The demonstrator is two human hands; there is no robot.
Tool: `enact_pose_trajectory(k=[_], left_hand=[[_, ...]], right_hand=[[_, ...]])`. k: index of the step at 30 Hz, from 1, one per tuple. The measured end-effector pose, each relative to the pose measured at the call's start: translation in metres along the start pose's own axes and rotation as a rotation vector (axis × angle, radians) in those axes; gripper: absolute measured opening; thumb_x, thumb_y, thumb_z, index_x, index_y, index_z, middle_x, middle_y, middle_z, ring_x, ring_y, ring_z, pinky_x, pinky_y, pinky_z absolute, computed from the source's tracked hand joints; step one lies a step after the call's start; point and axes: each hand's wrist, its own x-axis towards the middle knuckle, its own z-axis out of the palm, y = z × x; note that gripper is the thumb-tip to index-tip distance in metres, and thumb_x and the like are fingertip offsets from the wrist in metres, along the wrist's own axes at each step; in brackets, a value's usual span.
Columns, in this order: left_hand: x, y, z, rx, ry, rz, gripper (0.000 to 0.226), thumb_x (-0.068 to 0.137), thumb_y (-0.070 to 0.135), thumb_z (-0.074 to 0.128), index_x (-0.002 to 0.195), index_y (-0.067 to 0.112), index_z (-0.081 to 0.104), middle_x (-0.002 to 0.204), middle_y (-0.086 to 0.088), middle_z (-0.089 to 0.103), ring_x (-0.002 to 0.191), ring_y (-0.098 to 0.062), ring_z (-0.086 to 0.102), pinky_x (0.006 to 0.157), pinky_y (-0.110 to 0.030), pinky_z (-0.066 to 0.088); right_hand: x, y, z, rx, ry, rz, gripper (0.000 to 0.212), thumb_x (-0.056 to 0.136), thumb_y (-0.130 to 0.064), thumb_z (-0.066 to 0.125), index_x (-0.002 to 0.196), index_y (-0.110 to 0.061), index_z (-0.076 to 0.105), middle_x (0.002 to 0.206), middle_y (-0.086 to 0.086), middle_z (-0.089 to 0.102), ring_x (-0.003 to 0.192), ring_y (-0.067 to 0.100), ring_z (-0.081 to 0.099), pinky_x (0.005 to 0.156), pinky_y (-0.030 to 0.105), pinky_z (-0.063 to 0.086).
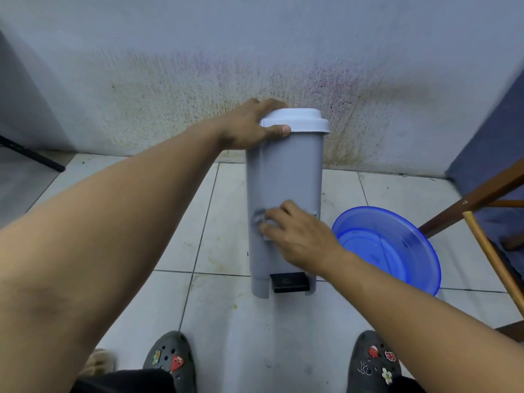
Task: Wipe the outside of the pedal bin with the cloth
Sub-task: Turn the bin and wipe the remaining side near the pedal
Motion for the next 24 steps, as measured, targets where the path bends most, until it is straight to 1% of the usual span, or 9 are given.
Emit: enact_pose_trajectory(k=[4, 6, 9, 12, 14, 16, 19, 21, 24], left_hand=[[0.001, -0.001, 0.0, -0.017, -0.003, -0.002, 0.067, 0.091, 0.07, 0.054, 0.149, 0.044, 0.036, 0.143, -0.006, 0.043, 0.131, -0.028, 0.045, 0.113, -0.047, 0.034], [0.002, -0.002, 0.001, -0.018, -0.008, -0.003, 0.068, 0.09, 0.072, 0.053, 0.15, 0.044, 0.037, 0.143, -0.006, 0.044, 0.132, -0.029, 0.045, 0.114, -0.049, 0.034], [0.001, -0.002, 0.002, -0.026, 0.012, 0.002, 0.062, 0.094, 0.07, 0.047, 0.15, 0.044, 0.037, 0.144, -0.006, 0.044, 0.134, -0.028, 0.043, 0.114, -0.049, 0.033], [0.001, -0.003, 0.004, -0.03, 0.033, 0.008, 0.059, 0.097, 0.069, 0.043, 0.149, 0.044, 0.037, 0.144, -0.007, 0.044, 0.135, -0.027, 0.042, 0.114, -0.049, 0.032], [0.002, -0.003, 0.005, -0.034, 0.03, 0.006, 0.059, 0.097, 0.069, 0.042, 0.149, 0.044, 0.036, 0.146, -0.006, 0.043, 0.135, -0.027, 0.041, 0.114, -0.05, 0.032], [0.003, -0.005, 0.005, -0.048, 0.03, 0.004, 0.058, 0.096, 0.07, 0.043, 0.148, 0.046, 0.037, 0.146, -0.004, 0.042, 0.136, -0.025, 0.041, 0.114, -0.049, 0.032], [0.003, -0.006, 0.006, -0.063, 0.033, 0.012, 0.058, 0.095, 0.071, 0.043, 0.147, 0.046, 0.039, 0.144, -0.003, 0.043, 0.134, -0.024, 0.042, 0.114, -0.049, 0.033], [0.005, -0.006, 0.006, -0.066, 0.039, 0.009, 0.057, 0.095, 0.07, 0.044, 0.146, 0.046, 0.041, 0.142, -0.004, 0.044, 0.133, -0.025, 0.044, 0.114, -0.048, 0.033], [0.007, -0.005, 0.007, -0.073, 0.043, -0.006, 0.055, 0.096, 0.068, 0.045, 0.146, 0.045, 0.041, 0.14, -0.005, 0.044, 0.127, -0.027, 0.049, 0.112, -0.049, 0.038]], right_hand=[[0.021, 0.027, -0.008, -0.012, 0.16, 0.167, 0.018, 0.089, -0.014, 0.066, 0.106, -0.01, 0.071, 0.11, 0.012, 0.065, 0.089, 0.035, 0.056, 0.058, 0.04, 0.05], [0.033, 0.036, -0.013, -0.025, 0.231, 0.265, 0.018, 0.09, -0.015, 0.064, 0.105, -0.01, 0.071, 0.108, 0.012, 0.066, 0.088, 0.037, 0.056, 0.059, 0.041, 0.051], [0.048, 0.047, -0.017, -0.028, 0.353, 0.41, 0.023, 0.089, -0.015, 0.062, 0.11, -0.016, 0.072, 0.11, 0.008, 0.065, 0.089, 0.036, 0.055, 0.067, 0.044, 0.051], [0.051, 0.051, -0.017, 0.019, 0.481, 0.637, 0.031, 0.087, -0.022, 0.06, 0.115, -0.026, 0.072, 0.116, 0.001, 0.063, 0.094, 0.035, 0.05, 0.078, 0.045, 0.049], [0.05, 0.049, -0.015, 0.07, 0.518, 0.786, 0.036, 0.085, -0.022, 0.062, 0.119, -0.03, 0.07, 0.119, 0.002, 0.06, 0.098, 0.034, 0.05, 0.075, 0.044, 0.051], [0.053, 0.044, -0.014, 0.112, 0.516, 0.872, 0.038, 0.086, -0.022, 0.065, 0.122, -0.032, 0.068, 0.116, 0.006, 0.056, 0.1, 0.033, 0.052, 0.063, 0.041, 0.054], [0.063, 0.033, -0.015, 0.079, 0.477, 0.822, 0.039, 0.086, -0.028, 0.058, 0.123, -0.028, 0.067, 0.111, 0.01, 0.056, 0.096, 0.033, 0.056, 0.053, 0.037, 0.05], [0.071, 0.023, -0.014, 0.008, 0.429, 0.709, 0.04, 0.086, -0.032, 0.051, 0.121, -0.024, 0.069, 0.11, 0.011, 0.059, 0.091, 0.034, 0.058, 0.052, 0.037, 0.048], [0.079, 0.007, -0.003, -0.055, 0.354, 0.514, 0.032, 0.094, -0.034, 0.051, 0.118, -0.021, 0.068, 0.109, 0.01, 0.062, 0.085, 0.032, 0.057, 0.051, 0.038, 0.05]])
